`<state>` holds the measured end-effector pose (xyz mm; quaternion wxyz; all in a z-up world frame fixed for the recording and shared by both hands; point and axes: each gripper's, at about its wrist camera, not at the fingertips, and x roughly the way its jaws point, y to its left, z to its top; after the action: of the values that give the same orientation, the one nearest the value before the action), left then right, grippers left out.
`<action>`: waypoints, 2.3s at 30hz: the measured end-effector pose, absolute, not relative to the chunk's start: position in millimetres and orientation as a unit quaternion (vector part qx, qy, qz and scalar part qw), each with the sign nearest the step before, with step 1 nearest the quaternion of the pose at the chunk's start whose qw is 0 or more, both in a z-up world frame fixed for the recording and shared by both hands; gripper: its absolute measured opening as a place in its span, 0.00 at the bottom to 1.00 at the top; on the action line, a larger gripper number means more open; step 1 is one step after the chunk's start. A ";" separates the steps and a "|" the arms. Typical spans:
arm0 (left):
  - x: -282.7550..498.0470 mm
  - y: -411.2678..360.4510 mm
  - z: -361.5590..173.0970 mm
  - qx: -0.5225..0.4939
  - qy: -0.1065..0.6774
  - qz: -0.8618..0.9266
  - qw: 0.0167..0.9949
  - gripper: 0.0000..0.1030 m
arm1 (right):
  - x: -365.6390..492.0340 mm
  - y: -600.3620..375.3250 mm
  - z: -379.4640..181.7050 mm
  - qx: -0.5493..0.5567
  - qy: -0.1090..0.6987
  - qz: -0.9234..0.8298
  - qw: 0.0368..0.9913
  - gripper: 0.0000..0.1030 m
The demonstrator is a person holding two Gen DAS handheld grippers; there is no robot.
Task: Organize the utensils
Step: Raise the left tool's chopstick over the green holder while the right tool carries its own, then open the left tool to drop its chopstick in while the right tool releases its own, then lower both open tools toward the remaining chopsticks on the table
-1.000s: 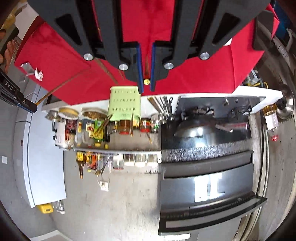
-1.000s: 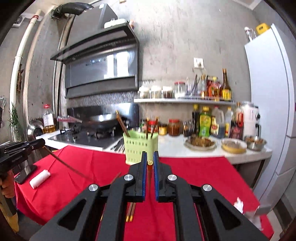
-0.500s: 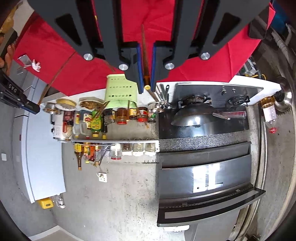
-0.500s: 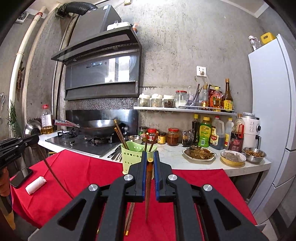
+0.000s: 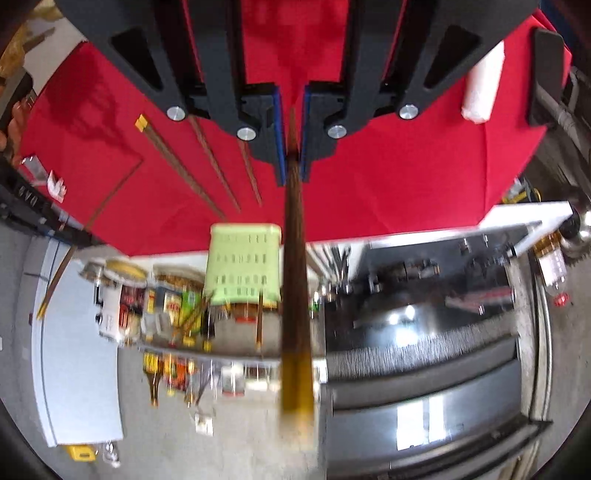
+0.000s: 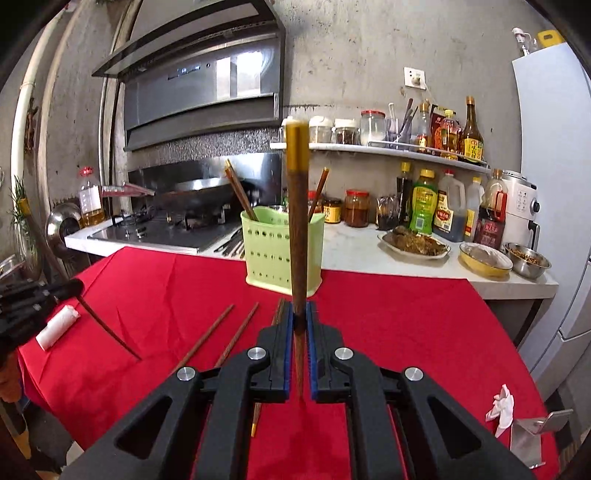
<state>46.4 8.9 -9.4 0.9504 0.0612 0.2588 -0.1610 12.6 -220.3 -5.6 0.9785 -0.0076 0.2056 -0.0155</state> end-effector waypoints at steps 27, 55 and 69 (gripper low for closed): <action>133.8 -29.8 75.5 0.046 0.204 -0.224 0.952 0.06 | 86.0 -259.6 74.0 0.012 0.153 -0.020 0.988 0.06; 276.8 -145.0 76.4 0.079 0.226 -0.240 0.941 0.19 | 229.6 -272.5 91.4 0.015 0.178 0.005 0.984 0.26; 183.4 -91.6 112.1 0.069 0.186 -0.190 0.962 0.24 | 117.3 -269.7 112.4 -0.005 0.143 -0.024 0.989 0.26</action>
<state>183.4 -91.6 112.1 0.9616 0.0689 0.1858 -0.1899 117.3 -269.7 112.4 0.9894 -0.0050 0.1432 -0.0235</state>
